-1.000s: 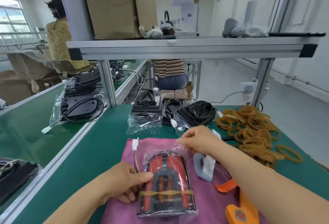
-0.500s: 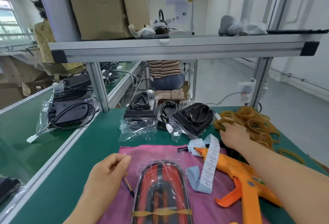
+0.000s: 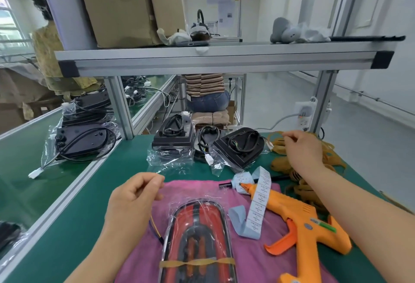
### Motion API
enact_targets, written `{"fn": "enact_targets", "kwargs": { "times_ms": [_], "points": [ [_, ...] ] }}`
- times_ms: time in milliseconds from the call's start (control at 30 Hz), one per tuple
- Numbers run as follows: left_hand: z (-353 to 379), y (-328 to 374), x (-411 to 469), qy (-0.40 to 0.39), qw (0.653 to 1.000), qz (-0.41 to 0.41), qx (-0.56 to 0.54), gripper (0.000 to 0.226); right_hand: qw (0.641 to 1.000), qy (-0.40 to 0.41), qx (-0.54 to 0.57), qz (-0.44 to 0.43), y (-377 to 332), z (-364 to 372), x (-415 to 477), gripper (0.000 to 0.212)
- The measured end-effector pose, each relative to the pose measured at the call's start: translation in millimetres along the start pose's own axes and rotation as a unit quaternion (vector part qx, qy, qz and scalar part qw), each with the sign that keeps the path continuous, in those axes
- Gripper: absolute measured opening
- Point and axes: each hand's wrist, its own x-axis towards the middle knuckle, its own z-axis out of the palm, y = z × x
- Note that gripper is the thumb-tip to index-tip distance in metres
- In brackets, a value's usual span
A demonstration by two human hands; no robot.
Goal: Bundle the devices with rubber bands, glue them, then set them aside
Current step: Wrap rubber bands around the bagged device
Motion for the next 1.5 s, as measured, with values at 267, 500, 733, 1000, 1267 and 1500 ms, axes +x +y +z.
{"fn": "enact_targets", "kwargs": {
  "times_ms": [267, 500, 733, 1000, 1267, 1500],
  "points": [
    [29, 38, 3, -0.049, 0.997, 0.041, -0.051, 0.016, 0.976, -0.134, 0.158, -0.073, -70, -30, -35, 0.017],
    [43, 50, 27, -0.216, 0.906, -0.249, -0.265, 0.055, 0.911, -0.271, 0.22, -0.22, -131, -9, -105, 0.018],
    [21, 22, 25, -0.277, 0.835, -0.282, -0.381, 0.023, 0.889, -0.329, 0.239, -0.211, -134, 10, -126, 0.012],
    [-21, -14, 50, -0.207, 0.805, -0.297, -0.47, 0.031, 0.883, -0.438, -0.155, -0.068, -108, 36, -98, 0.059],
    [-21, -38, 47, -0.162, 0.864, -0.285, -0.383, 0.042, 0.829, -0.531, 0.004, 0.177, -89, 55, -103, 0.065],
    [-23, -38, 41, -0.164, 0.918, -0.272, -0.238, 0.032, 0.79, -0.565, 0.078, 0.226, -88, 51, -105, 0.037]
  ]
}}
